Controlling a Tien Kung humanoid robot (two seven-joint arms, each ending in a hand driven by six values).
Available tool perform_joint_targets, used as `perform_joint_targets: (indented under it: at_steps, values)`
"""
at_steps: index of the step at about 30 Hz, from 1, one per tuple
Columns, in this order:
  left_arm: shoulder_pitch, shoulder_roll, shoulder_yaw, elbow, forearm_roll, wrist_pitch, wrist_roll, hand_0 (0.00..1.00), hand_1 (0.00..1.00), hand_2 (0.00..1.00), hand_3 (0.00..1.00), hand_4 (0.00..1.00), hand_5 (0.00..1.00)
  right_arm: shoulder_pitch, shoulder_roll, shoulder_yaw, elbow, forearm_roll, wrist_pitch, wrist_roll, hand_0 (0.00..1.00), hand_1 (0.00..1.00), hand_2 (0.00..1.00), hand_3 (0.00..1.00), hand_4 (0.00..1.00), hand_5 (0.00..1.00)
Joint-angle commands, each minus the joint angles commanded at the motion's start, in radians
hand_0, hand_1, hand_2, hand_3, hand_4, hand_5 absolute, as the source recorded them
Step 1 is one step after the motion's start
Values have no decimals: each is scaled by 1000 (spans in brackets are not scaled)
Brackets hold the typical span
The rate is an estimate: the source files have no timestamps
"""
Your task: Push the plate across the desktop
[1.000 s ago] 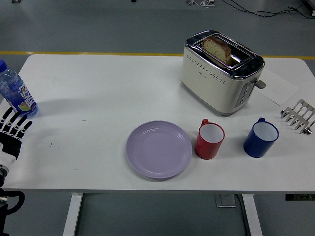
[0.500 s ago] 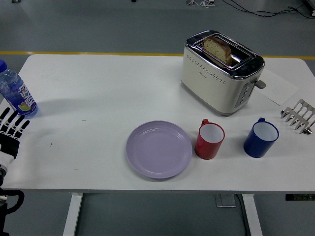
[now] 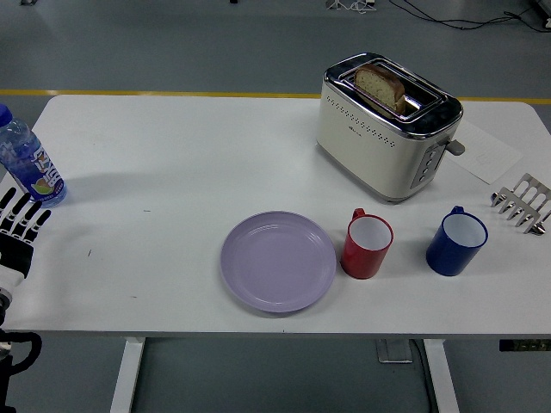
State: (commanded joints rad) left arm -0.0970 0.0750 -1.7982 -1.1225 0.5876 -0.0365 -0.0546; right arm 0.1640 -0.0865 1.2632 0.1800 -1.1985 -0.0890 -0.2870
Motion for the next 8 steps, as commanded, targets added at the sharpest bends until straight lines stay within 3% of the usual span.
perform_joint_targets:
  at_steps: [8]
  values:
    - [2, 1, 4, 1, -1, 0, -1, 507, 576, 585, 625, 488, 998, -2, 1, 0, 0, 3, -1, -1, 607, 518, 592, 575, 371, 247]
